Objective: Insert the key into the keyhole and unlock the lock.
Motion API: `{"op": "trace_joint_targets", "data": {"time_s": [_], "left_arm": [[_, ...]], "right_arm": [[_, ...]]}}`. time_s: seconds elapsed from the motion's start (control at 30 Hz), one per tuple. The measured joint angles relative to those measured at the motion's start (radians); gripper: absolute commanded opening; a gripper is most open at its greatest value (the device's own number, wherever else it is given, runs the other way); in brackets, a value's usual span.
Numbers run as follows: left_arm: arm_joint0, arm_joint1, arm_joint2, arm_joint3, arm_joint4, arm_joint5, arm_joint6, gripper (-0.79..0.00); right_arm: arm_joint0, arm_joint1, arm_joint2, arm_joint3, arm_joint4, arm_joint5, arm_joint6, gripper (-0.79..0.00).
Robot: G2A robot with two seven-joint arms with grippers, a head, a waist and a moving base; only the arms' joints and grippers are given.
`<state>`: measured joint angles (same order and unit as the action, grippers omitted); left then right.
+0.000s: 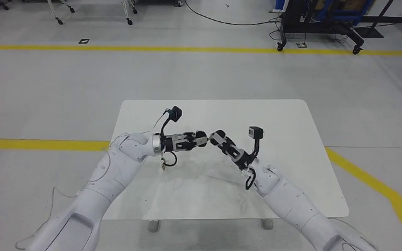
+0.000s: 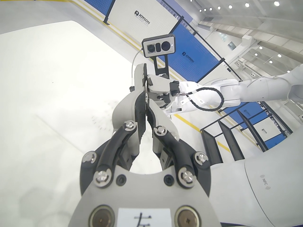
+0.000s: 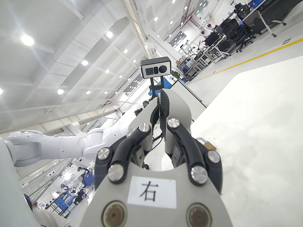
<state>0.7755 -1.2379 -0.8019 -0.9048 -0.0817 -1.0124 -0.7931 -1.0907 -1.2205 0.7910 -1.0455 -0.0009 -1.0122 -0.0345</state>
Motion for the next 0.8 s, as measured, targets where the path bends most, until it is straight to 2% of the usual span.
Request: {"op": "trace_joint_targets", "data": {"time_s": [0.17, 0.3, 0.33, 0.37, 0.63, 0.73, 0.77, 0.8], "left_arm": [[-0.005, -0.009, 0.012, 0.011, -0.002, 0.000, 0.012, -0.785], [-0.006, -0.011, 0.015, 0.009, -0.067, 0.000, -0.014, -0.785], [-0.005, -0.011, 0.017, 0.007, -0.079, 0.000, -0.016, -0.702], [-0.005, -0.010, 0.021, 0.006, -0.089, 0.000, -0.016, -0.671], [-0.014, 0.000, 0.058, 0.001, -0.120, 0.000, -0.015, -0.603], [-0.017, 0.002, 0.067, 0.003, -0.126, 0.000, -0.015, -0.625], [-0.017, 0.003, 0.069, 0.003, -0.127, 0.000, -0.015, -0.653], [-0.018, 0.003, 0.072, 0.004, -0.128, 0.000, -0.015, -0.727]], "right_arm": [[-0.011, 0.000, 0.030, -0.010, -0.016, 0.000, 0.002, -0.785], [-0.019, -0.002, 0.042, -0.014, -0.032, 0.000, 0.002, -0.785], [-0.020, -0.003, 0.043, -0.015, -0.034, 0.000, 0.003, -0.785], [-0.021, -0.003, 0.044, -0.015, -0.035, 0.000, 0.004, -0.785], [-0.024, -0.010, 0.051, -0.017, -0.038, 0.000, 0.016, -0.785], [-0.024, -0.012, 0.054, -0.017, -0.038, 0.000, 0.021, -0.785], [-0.025, -0.013, 0.055, -0.017, -0.038, 0.000, 0.023, -0.785], [-0.025, -0.014, 0.056, -0.017, -0.038, 0.000, 0.024, -0.785]]}}
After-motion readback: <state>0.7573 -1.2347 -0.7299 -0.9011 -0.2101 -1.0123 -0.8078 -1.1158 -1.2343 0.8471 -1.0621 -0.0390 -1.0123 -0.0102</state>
